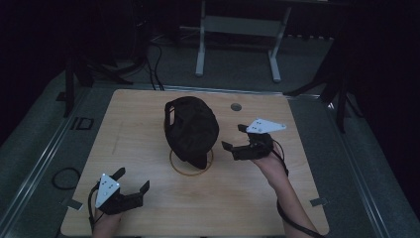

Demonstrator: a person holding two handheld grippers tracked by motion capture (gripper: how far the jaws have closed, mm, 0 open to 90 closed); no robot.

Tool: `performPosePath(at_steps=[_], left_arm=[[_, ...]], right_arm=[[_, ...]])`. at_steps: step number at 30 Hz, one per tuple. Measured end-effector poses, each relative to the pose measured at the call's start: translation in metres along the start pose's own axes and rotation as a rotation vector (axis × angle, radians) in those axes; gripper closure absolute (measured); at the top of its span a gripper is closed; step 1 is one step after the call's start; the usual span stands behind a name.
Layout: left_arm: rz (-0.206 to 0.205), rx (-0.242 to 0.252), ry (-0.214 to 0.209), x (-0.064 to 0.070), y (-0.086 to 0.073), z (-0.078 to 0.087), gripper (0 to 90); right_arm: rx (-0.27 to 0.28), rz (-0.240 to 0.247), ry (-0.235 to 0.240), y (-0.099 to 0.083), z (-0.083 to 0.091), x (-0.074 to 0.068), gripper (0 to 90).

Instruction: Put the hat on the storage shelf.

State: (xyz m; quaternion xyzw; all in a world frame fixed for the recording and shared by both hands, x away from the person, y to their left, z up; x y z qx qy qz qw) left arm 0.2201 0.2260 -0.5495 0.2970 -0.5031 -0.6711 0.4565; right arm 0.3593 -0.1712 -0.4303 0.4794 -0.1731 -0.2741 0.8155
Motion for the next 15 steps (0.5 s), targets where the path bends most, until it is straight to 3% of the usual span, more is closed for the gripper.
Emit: performPosePath(at_steps=[15], left_arm=[[-0.002,0.002,-0.003,0.0,0.0,0.0,3.3]], right_arm=[[-0.05,-0.021,0.0,-0.037,-0.012,0.003,14.4]])
Point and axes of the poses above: each handheld gripper's, and its own axes: z roughly backward along the jaws, y roughly out of its top, x roughly to its right, the point moved 1 cm from there along -z, roughly forward along the jaws, and after that the axes turned 2 degrees about -x, right-handed, at the moved point
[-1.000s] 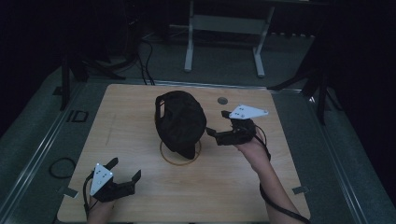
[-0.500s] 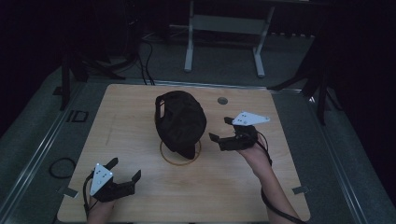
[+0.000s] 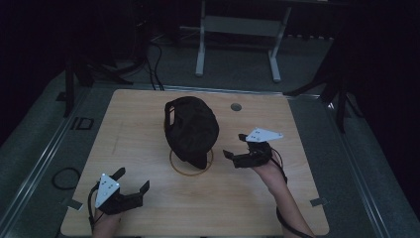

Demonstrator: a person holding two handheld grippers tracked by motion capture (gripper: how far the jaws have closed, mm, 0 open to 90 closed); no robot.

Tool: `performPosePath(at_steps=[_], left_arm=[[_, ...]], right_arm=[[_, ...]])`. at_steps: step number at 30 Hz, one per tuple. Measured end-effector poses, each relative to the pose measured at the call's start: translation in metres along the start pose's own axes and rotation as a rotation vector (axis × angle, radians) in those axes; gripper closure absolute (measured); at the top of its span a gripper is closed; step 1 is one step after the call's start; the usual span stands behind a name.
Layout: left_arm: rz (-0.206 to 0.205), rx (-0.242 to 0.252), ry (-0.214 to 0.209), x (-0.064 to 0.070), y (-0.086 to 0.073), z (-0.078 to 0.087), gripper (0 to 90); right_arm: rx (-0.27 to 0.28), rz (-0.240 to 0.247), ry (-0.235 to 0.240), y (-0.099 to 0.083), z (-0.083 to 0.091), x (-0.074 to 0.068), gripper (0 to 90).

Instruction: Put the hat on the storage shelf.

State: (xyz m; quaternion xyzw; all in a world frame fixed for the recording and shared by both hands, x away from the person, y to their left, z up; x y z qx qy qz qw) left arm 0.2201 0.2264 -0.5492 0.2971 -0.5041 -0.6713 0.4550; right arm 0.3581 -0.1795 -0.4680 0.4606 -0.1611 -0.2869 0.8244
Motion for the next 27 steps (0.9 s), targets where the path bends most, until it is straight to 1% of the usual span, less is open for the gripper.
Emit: performPosePath(at_steps=[3,7,11,18,20,21,23,26,27], left_arm=[[0.001,0.001,-0.001,0.0,0.0,0.0,3.3],[0.001,0.0,0.001,0.0,0.0,0.0,3.3],[0.0,0.0,0.002,0.0,0.0,0.0,3.3],[0.0,0.0,0.001,-0.001,0.0,0.001,3.3],[0.0,-0.001,0.003,-0.001,0.0,0.0,3.3],[0.001,0.0,0.0,-0.001,0.0,0.0,3.3],[0.0,-0.001,0.002,-0.001,0.0,0.0,3.3],[0.0,0.0,0.002,-0.001,0.0,0.0,3.3],[0.001,0.0,0.001,-0.001,0.0,0.0,3.3]], right_arm=[[-0.013,-0.004,-0.003,-0.008,-0.003,0.002,14.4],[-0.017,-0.013,-0.007,-0.015,-0.005,0.003,14.5],[-0.022,-0.011,-0.013,-0.022,-0.007,0.004,14.5],[-0.049,-0.015,-0.007,-0.036,-0.013,0.004,14.5],[-0.055,-0.02,-0.015,-0.04,-0.014,0.005,14.5],[-0.06,-0.024,-0.009,-0.042,-0.015,0.006,14.5],[-0.065,-0.033,-0.015,-0.045,-0.017,0.007,14.5],[-0.077,-0.05,-0.008,-0.051,-0.02,0.009,15.0],[-0.083,-0.049,-0.011,-0.052,-0.021,0.01,15.1]])
Point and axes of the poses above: each handheld gripper's, and its own axes: z roughly backward along the jaws, y roughly out of its top, x roughly to its right, the point moved 1 cm from there along -z, roughly forward along the jaws, and after that the axes turned 2 degrees about -x, right-handed, at the moved point
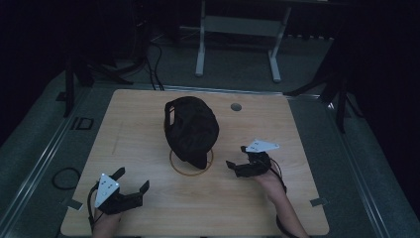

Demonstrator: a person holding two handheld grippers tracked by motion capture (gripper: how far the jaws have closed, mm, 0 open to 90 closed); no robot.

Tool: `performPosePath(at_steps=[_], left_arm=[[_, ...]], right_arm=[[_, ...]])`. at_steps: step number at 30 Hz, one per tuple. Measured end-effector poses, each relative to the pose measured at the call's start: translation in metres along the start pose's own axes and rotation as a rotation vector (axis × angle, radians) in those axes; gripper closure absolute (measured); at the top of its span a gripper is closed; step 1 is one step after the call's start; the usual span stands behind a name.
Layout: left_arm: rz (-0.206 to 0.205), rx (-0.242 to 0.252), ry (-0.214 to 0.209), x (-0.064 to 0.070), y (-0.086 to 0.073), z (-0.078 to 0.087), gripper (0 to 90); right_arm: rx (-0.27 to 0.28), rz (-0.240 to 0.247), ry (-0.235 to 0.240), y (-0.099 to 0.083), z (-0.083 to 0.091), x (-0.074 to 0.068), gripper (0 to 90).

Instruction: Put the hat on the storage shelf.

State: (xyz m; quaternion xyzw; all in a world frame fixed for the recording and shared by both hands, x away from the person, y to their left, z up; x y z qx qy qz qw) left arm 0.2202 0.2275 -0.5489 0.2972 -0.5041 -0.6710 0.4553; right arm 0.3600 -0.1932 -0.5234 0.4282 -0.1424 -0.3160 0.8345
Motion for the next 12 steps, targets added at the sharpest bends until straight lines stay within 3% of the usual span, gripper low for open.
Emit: performPosePath(at_steps=[12], left_arm=[[0.003,0.004,0.002,-0.0003,0.0004,0.0001,3.3]], right_arm=[[-0.003,0.013,-0.002,-0.0021,-0.0016,-0.0038,15.2]])
Point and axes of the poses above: each handheld gripper's, and its own axes: z roughly backward along the jaws, y roughly out of its top, x roughly to its right, the point moved 1 cm from there along -z, roughly forward along the jaws, and after that the axes turned 2 degrees about -x, right-handed, at the moved point
